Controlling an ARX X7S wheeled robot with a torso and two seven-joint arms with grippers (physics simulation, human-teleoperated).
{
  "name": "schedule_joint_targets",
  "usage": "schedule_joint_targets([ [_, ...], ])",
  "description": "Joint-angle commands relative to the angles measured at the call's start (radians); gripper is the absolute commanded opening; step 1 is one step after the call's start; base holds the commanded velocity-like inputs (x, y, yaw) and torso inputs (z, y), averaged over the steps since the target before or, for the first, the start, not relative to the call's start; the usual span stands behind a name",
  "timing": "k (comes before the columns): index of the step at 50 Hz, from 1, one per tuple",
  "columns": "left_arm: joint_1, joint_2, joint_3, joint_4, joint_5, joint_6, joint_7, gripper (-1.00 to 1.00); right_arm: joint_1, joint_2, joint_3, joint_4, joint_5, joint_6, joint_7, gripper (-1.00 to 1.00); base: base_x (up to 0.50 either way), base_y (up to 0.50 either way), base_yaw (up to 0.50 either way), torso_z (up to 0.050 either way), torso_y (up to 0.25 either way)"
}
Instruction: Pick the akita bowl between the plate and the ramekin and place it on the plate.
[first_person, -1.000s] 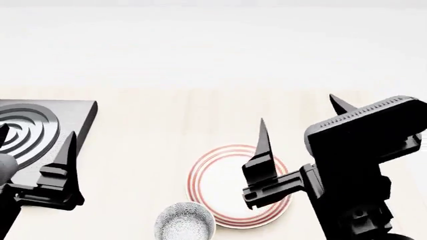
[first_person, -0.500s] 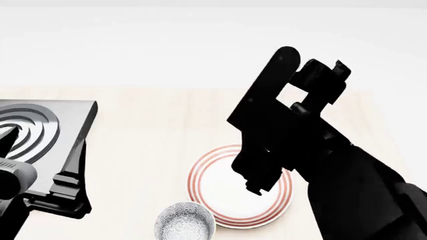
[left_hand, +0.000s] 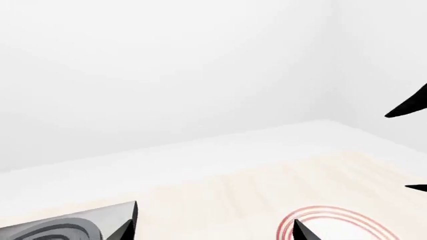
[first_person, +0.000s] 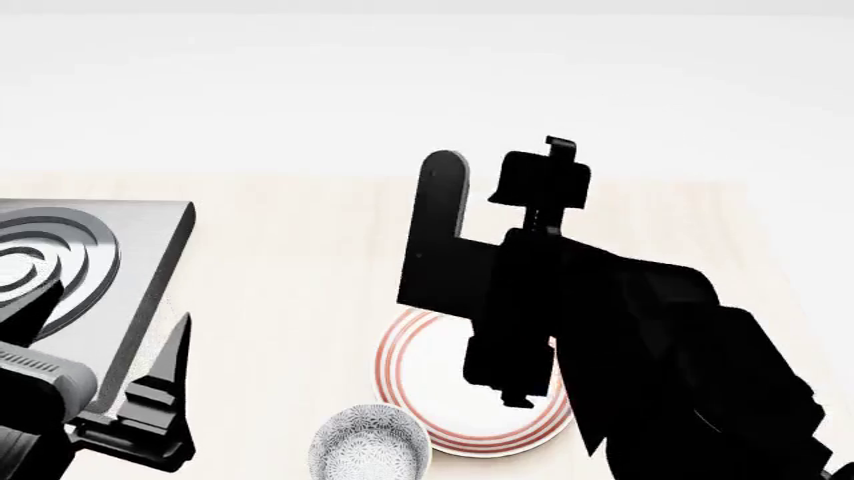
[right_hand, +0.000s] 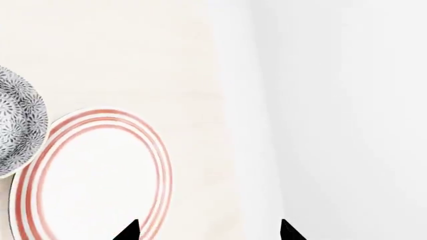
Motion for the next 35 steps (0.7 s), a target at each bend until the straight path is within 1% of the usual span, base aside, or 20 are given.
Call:
schedule_joint_targets([
  [1, 0.021, -0.009, -0.001, -0.007, -0.004, 0.024, 0.016, 1.00, 0.014, -0.028, -0.055, 0.011, -0.011, -0.050, -0.052, 1.00, 0.00, 0.00, 0.00, 0.000, 0.000],
  [13, 0.032, -0.008, -0.003, 0.000, -0.016, 0.028, 0.016, 1.00, -0.009, -0.039, -0.060, -0.047, 0.001, -0.060, -0.051, 1.00, 0.00, 0.00, 0.00, 0.000, 0.000],
  [27, 0.039, -0.016, -0.011, 0.006, -0.025, 0.030, 0.013, 1.00, -0.030, -0.010, -0.087, -0.170, 0.046, -0.031, -0.133, 1.00, 0.00, 0.00, 0.00, 0.000, 0.000],
  [35, 0.038, -0.017, -0.010, 0.009, -0.029, 0.029, 0.012, 1.00, -0.047, -0.016, -0.106, -0.163, 0.047, -0.041, -0.140, 1.00, 0.00, 0.00, 0.00, 0.000, 0.000],
])
